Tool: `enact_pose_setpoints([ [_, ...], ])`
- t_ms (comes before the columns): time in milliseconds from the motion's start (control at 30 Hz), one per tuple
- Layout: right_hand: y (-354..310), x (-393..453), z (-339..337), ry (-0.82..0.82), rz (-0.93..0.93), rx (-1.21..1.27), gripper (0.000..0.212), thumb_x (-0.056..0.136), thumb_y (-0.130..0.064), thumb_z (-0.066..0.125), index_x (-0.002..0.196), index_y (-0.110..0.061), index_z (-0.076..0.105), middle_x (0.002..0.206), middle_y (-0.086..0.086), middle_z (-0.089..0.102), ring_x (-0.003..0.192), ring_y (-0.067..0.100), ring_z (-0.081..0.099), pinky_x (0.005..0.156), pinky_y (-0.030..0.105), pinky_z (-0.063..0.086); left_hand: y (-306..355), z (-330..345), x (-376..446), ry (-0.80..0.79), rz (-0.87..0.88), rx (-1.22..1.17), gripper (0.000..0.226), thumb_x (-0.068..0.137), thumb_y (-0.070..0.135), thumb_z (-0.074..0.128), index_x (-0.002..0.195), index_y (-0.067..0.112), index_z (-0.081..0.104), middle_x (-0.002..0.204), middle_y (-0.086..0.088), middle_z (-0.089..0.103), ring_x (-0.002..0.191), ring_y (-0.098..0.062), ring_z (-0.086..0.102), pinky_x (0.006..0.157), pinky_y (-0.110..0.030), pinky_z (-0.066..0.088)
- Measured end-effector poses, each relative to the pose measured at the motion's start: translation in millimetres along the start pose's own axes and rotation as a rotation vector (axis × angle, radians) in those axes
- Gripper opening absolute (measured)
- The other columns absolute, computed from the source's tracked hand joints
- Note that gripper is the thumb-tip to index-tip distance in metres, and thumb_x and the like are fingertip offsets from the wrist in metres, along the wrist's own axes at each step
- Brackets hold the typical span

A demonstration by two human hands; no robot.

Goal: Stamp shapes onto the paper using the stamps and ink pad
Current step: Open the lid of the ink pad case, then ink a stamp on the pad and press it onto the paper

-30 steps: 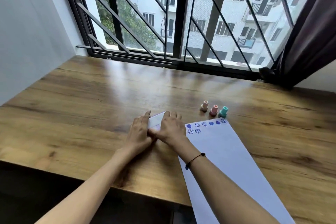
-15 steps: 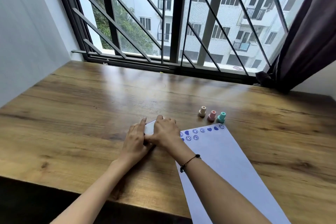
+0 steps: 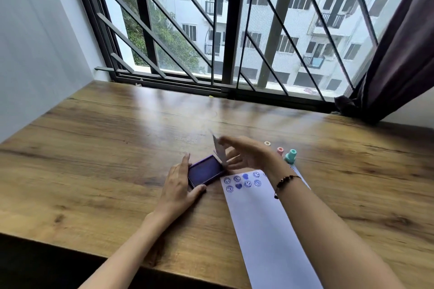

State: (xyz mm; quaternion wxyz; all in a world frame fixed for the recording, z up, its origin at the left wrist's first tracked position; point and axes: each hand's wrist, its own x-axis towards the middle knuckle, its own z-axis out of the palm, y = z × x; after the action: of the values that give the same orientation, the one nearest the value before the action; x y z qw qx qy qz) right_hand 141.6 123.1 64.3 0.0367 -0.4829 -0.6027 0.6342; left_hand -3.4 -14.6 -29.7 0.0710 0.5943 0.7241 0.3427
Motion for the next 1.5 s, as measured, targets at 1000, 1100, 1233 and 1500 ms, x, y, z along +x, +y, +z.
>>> enact_pose_setpoints([
  [1000, 10.0, -1.8, -35.0, 0.831, -0.254, -1.039, 0.031, 0.083, 0.007, 0.038, 0.105, 0.000, 0.059, 0.108, 0.024, 0.060, 0.107, 0.040, 0.052, 0.083, 0.042, 0.050, 2.5, -2.8, -1.5, -0.041, -0.035, 0.008, 0.093, 0.071, 0.031, 0.071, 0.141, 0.012, 0.013, 0.128, -0.010, 0.052, 0.118, -0.024, 0.043, 0.102, -0.032, 0.030],
  [1100, 16.6, 0.7, -39.5, 0.773, -0.217, -1.214, 0.035, 0.084, 0.004, 0.038, 0.109, -0.006, 0.060, 0.113, 0.018, 0.060, 0.113, 0.034, 0.044, 0.087, 0.040, 0.047, 3.6, -3.3, -1.8, -0.056, -0.037, 0.023, 0.093, 0.071, 0.032, 0.071, 0.141, 0.011, 0.014, 0.130, -0.011, 0.050, 0.120, -0.025, 0.042, 0.103, -0.033, 0.030],
  [1233, 26.6, 3.9, -39.4, 0.742, -0.234, -1.249, 0.034, 0.084, 0.009, 0.037, 0.108, -0.002, 0.060, 0.111, 0.019, 0.059, 0.109, 0.034, 0.047, 0.085, 0.038, 0.048, 10.3, -7.6, -3.0, -0.017, -0.020, 0.037, 0.084, 0.074, 0.043, 0.063, 0.139, 0.008, 0.023, 0.139, -0.017, 0.042, 0.128, -0.032, 0.038, 0.107, -0.043, 0.031],
  [1500, 36.1, 7.2, -41.5, 0.711, -0.219, -1.256, 0.032, 0.085, 0.011, 0.038, 0.110, 0.005, 0.058, 0.112, 0.022, 0.055, 0.108, 0.035, 0.046, 0.081, 0.036, 0.051, 25.0, -9.8, -1.8, 0.125, 0.039, -0.010, 0.061, 0.075, 0.042, 0.046, 0.123, 0.003, 0.049, 0.132, -0.020, 0.049, 0.122, -0.028, 0.041, 0.100, -0.042, 0.034],
])
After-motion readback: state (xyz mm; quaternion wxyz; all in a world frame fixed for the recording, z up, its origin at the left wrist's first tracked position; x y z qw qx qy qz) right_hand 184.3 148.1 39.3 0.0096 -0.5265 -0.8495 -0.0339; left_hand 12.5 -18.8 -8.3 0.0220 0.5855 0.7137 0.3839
